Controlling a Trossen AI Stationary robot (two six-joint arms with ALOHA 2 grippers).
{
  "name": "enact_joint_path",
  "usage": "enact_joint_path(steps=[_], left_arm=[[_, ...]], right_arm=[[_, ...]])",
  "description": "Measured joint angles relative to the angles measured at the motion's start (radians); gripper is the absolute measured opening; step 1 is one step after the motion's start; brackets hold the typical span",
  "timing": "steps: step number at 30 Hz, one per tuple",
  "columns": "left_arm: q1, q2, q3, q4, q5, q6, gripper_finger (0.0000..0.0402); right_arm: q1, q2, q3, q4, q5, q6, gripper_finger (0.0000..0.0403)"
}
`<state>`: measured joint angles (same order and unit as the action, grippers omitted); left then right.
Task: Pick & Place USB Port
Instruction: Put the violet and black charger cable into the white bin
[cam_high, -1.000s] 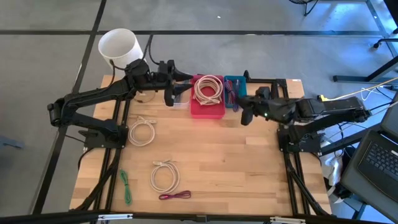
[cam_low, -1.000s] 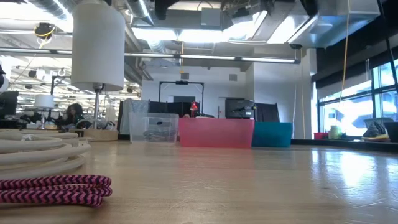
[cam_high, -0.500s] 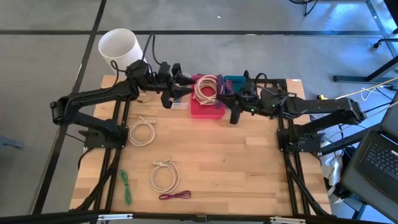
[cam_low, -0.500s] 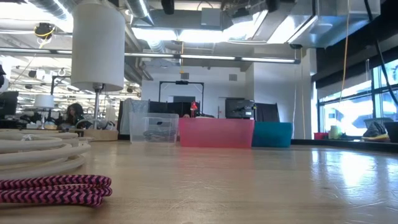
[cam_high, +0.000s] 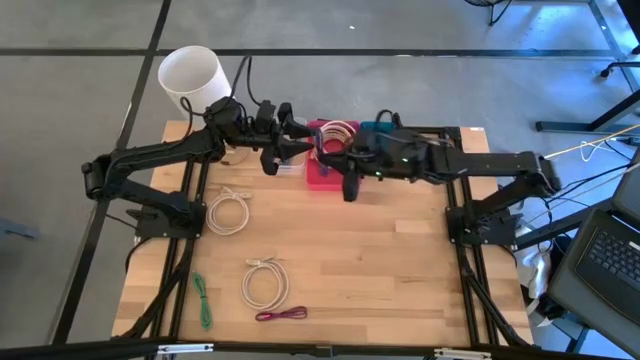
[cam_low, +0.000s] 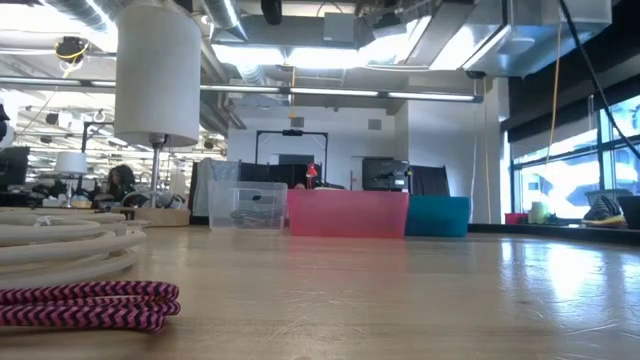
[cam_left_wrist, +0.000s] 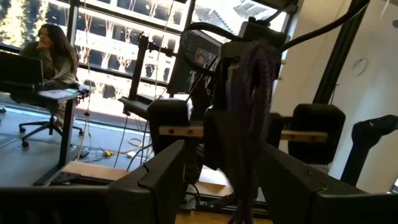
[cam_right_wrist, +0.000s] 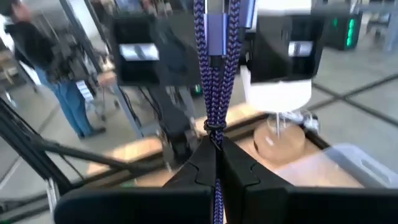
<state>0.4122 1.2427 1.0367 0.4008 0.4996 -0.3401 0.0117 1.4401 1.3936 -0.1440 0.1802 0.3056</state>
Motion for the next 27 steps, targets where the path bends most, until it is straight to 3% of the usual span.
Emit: enact_joint_path(steps=[5, 27], left_arm=[[0.0, -0.002, 0.0, 0.001, 0.018, -0.006, 0.0185], [0.0, -0.001, 0.0, 0.0, 0.053, -0.004, 0.0175]], right_arm=[[-0.016, 0.058, 0.068, -0.037, -0.054, -0.026, 0.0], [-0.075, 0.065, 0.071, -0.032, -0.103, -0.063, 0.0]])
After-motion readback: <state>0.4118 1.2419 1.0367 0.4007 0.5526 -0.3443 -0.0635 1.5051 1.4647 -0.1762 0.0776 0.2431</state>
